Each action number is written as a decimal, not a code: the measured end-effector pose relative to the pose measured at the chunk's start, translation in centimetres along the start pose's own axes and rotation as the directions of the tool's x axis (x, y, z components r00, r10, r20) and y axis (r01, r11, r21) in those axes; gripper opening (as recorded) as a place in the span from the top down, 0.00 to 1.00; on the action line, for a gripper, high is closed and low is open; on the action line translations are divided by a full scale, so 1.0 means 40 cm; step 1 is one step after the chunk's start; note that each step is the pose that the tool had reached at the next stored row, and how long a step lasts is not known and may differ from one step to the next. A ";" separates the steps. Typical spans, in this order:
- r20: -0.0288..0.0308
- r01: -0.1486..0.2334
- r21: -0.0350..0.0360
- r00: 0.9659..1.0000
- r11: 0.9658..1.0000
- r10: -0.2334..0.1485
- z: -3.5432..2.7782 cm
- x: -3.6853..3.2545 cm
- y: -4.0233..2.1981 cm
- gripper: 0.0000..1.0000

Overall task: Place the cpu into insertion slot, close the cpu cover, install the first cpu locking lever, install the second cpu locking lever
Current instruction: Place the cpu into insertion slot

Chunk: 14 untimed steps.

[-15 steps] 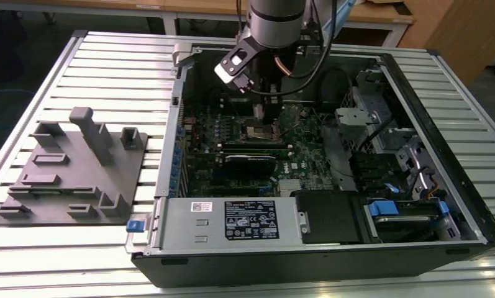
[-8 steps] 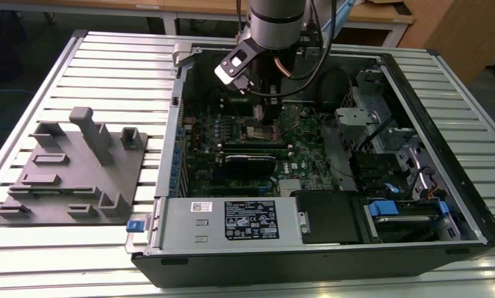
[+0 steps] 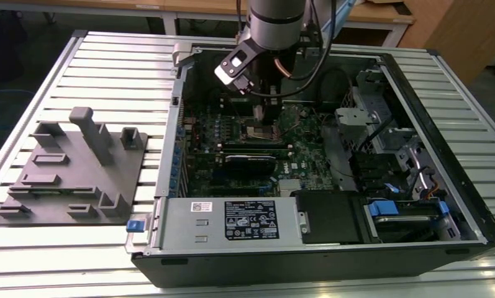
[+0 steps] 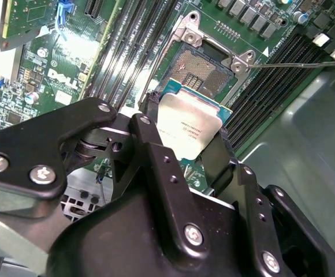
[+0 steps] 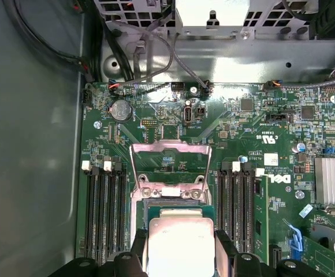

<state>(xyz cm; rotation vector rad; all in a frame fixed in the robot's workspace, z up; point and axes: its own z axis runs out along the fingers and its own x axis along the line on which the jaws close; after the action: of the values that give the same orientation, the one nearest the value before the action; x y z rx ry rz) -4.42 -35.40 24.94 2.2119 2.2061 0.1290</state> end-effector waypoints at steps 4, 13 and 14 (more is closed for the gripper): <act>0.000 0.000 0.000 1.000 1.000 0.000 0.013 -0.001 -0.001 0.46; -0.001 0.001 0.000 1.000 1.000 -0.001 0.052 -0.001 -0.007 0.46; -0.001 0.002 0.000 1.000 1.000 -0.002 0.055 0.000 -0.007 0.46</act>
<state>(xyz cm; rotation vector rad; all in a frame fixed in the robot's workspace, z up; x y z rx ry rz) -4.56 -35.31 22.74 2.2107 2.2084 0.1297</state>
